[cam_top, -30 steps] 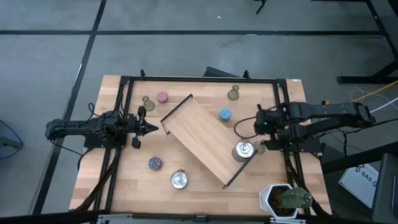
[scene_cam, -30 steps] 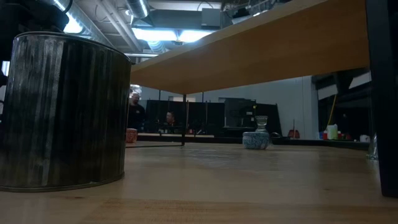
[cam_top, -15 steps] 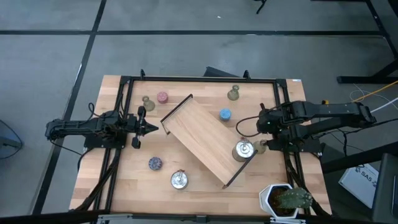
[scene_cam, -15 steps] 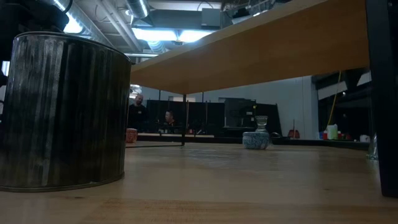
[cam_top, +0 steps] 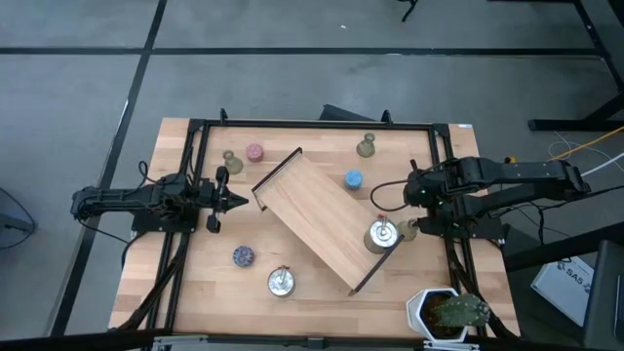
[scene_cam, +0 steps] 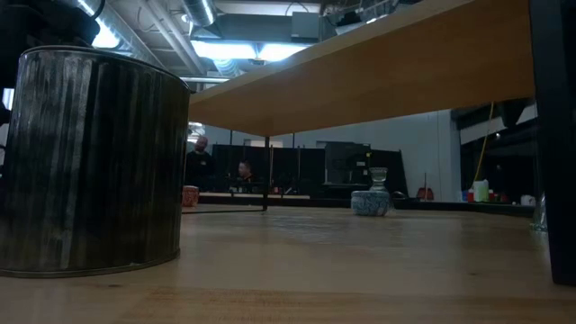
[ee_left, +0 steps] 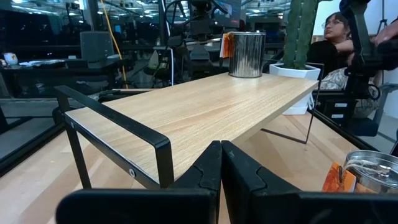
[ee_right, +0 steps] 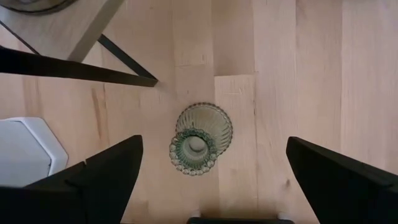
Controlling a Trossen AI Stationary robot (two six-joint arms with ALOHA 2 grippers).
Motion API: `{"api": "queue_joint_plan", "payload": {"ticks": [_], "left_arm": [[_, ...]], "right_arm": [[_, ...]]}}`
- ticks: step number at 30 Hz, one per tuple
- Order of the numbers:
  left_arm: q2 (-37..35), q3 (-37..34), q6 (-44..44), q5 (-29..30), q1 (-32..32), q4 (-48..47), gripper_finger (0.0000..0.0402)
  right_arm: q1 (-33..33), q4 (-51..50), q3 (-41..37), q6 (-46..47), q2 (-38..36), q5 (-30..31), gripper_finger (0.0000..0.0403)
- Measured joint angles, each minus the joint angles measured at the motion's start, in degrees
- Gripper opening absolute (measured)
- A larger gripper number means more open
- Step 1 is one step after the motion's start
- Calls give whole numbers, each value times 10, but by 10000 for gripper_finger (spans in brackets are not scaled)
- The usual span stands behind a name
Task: Pick & Place candle stick holders
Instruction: Put the right transparent candle holder on the shelf
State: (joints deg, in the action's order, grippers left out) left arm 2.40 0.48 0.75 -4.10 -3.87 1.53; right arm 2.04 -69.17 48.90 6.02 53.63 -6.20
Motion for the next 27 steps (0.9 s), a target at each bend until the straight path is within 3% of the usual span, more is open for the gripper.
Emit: {"api": "queue_joint_plan", "payload": {"ticks": [12, 27], "left_arm": [[0, 0, 0, 0, 0, 0, 4], [0, 0, 0, 0, 0, 0, 4]], "right_arm": [[0, -3, 0, 5, 6, -1, 399], [0, -9, 0, 6, 69, -5, 399]]}}
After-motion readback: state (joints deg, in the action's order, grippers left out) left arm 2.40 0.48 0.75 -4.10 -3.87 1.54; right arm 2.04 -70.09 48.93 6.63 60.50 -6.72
